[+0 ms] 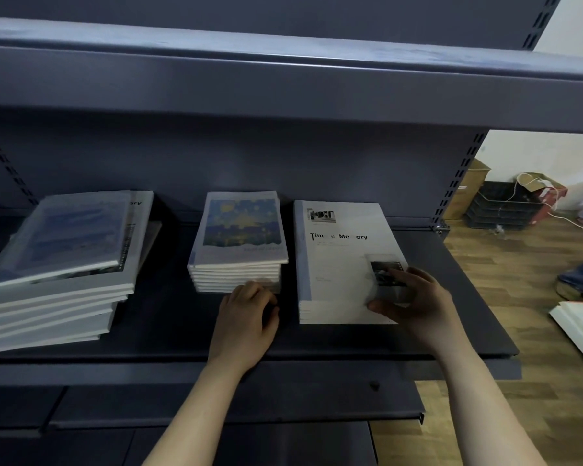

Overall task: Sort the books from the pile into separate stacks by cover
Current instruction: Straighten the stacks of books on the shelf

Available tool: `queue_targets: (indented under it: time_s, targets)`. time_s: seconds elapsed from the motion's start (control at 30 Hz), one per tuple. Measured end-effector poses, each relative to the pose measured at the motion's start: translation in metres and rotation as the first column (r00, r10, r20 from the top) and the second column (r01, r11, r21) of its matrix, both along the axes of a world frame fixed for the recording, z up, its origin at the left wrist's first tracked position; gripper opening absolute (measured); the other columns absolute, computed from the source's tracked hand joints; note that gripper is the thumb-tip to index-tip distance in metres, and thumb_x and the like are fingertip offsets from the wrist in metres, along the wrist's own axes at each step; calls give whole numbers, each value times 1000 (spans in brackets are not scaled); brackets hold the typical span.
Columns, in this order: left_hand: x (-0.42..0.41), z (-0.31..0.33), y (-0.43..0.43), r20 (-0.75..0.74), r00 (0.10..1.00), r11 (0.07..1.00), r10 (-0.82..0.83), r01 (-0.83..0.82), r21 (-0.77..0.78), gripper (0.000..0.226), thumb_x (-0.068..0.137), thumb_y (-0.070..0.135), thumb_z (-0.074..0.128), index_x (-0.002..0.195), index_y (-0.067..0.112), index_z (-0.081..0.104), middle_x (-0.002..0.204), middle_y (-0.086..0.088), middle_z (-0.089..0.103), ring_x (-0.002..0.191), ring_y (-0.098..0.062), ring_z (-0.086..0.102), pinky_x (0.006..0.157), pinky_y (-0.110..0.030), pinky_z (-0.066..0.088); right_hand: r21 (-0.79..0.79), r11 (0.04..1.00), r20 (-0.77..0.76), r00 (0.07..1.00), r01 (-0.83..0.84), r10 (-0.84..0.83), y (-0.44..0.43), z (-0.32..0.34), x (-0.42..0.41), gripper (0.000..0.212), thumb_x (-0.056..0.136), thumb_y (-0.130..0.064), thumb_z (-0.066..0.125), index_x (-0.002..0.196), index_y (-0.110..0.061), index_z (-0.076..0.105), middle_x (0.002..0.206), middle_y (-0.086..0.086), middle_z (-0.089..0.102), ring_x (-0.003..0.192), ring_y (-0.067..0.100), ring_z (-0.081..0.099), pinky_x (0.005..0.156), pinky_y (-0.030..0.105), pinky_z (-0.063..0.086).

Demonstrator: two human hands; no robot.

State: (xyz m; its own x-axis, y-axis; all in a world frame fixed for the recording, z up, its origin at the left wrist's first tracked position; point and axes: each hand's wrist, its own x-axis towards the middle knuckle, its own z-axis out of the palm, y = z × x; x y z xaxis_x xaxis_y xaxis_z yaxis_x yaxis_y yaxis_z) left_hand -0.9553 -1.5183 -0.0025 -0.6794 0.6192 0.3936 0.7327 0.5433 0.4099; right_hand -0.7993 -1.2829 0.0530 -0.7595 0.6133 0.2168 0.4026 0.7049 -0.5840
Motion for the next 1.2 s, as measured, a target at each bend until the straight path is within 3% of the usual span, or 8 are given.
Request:
queue_targets:
  time_s: [0.13,0.3,0.53,1.2]
  targets:
    - [0,-1,0,-7,1000,1000,0,0,2,12,86,25,60,96,20,64,99,7,53,92,-13,50,80,-30,39,-2,1000,29,999,-21,21,5,1,-6,79,61,-50,80,131,-23,55,127,-2,54,113,20,53,85,26,40]
    - [0,-2,1,-18,1000,1000,9,-9,-8,13,86,25,60,97,20,64,100,6,53,92,-13,50,79,-29,39,-20,1000,67,998,-5,6,5,1,-5,84,62,-52,79,135,-22,51,144,4,43,130,26,42,104,39,37]
    - [-1,-3,1,-18,1000,1000,9,-9,-9,13,86,26,59,97,20,63,99,6,53,91,-14,50,78,-32,42,-42,999,63,998,1,1,3,1,-5,83,64,-45,81,136,-19,50,147,4,39,135,24,36,106,32,32]
    - [3,0,-2,-17,1000,1000,1,-1,1,11,86,21,60,95,18,65,99,3,55,89,-17,52,77,-33,42,-63,998,124,992,5,3,-4,4,-5,82,70,-28,81,141,-17,41,153,10,26,140,28,27,111,39,27]
